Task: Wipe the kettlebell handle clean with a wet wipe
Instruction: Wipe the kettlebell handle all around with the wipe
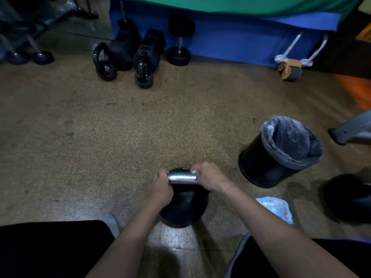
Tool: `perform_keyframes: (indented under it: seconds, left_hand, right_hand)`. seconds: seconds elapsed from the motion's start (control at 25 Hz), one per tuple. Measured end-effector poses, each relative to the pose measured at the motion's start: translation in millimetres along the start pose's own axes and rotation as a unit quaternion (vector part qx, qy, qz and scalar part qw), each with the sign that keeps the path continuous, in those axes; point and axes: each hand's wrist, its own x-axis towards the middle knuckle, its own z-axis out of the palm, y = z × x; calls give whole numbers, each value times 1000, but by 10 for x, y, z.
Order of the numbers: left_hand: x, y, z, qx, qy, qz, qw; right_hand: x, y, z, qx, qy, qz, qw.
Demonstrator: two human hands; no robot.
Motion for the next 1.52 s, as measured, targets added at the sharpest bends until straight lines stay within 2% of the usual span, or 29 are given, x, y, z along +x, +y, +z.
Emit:
perform_keyframes:
  seconds: [0.08, 0.24, 0.4, 0.56, 0.68, 0.76, 0.92, 1.12, 1.28, 1.44, 1.52]
  left_hand:
    - [-1, 0, -11, 7, 0, 5, 1000]
    - [26, -22, 6, -2, -11, 1, 1000]
    - [57, -36, -3, -10, -10, 4, 1000]
    - [44, -27, -10, 2, -8, 14, 1000]
    - [51, -19, -17, 4, -7, 6, 1000]
    - [43, -6, -22, 5, -1, 0, 1000]
    - [19, 6, -20, 11, -3, 1, 1000]
    - [-3, 24, -35, 6, -7, -8, 1000]
    - [3, 13, -34, 8, -7, -3, 1000]
    - [11, 18, -33, 12, -3, -6, 1000]
    - [6, 27, -35, 14, -2, -8, 1000]
  right_hand:
    - [-5, -12, -19, -22, -12, -17, 1000]
    - [20, 13, -40, -34, -16, 5, 999]
    - [-12, -2, 19, -17, -1, -10, 1000]
    - [51, -4, -49, 2, -25, 13, 1000]
    - [19, -112, -27, -6, -36, -25, 999]
    - [-16, -103, -1, -20, -20, -48, 998]
    - [-16, -7, -15, -17, 8, 4, 1000]
    - [-131, -17, 20, -42, 15, -24, 999]
    - [-73, 31, -14, -24, 21, 16, 999]
    - [-126, -37, 105, -20, 44, -20, 999]
    - [-93, 38, 100, -9, 45, -7, 999]
